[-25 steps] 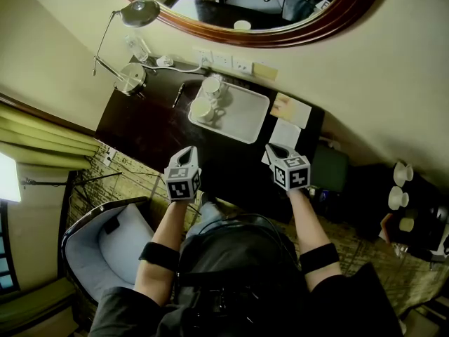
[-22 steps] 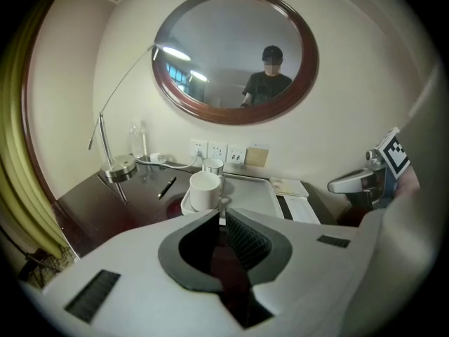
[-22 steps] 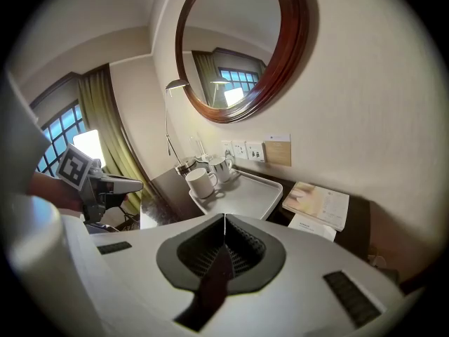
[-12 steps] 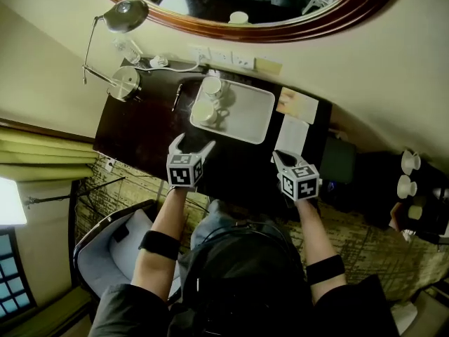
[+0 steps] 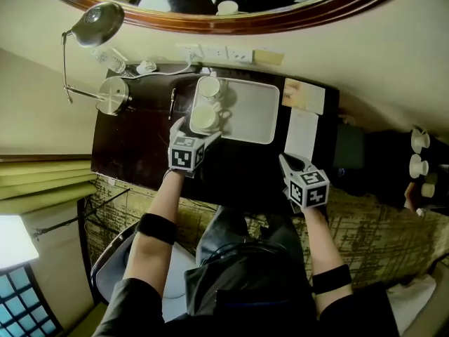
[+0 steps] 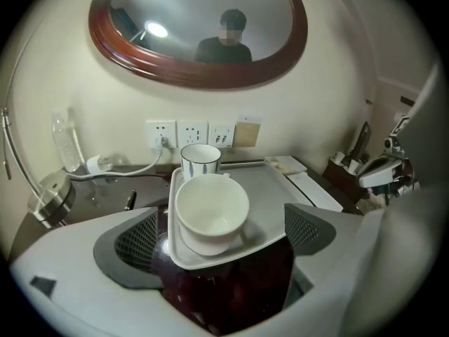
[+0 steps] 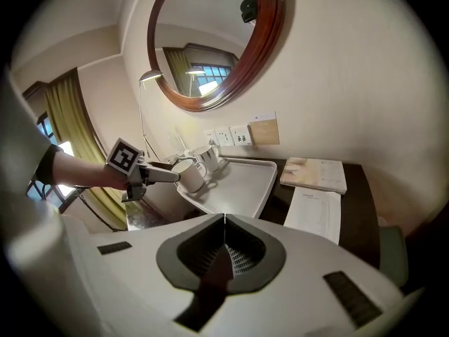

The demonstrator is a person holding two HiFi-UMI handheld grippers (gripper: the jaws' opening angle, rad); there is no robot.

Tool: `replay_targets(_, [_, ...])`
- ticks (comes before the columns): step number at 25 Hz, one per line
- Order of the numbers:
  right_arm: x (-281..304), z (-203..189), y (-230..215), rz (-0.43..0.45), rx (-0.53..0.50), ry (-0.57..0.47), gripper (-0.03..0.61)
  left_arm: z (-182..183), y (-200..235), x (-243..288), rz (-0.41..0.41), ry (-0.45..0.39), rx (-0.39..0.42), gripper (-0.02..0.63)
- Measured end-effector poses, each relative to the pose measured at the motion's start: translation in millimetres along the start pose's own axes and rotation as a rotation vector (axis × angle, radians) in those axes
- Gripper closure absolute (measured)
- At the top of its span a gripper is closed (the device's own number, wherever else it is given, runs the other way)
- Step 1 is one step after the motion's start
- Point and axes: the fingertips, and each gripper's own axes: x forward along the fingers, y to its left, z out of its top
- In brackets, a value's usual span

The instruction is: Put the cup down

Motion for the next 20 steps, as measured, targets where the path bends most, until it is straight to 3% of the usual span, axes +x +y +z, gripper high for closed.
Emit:
replay_targets(12, [19.7,-19.8,1.3,-0.051,0.064,-0.021,0.56,-3.6,4.4,43.7,-0.087,0.056,0.127,0.058])
replay_targets(16, [17.6,-35.3,2.1,-0.059,0.087,-0.012,0.56,-1.3,5.9,45.8,-0.074,0.033,0.162,0.185])
replay_targets(20, [11.8,-42.4,3.0,-0.064,0.11,-0.003,0.56,-0.3,9.3,47.2,-0.074,0.025,0.186,0.192])
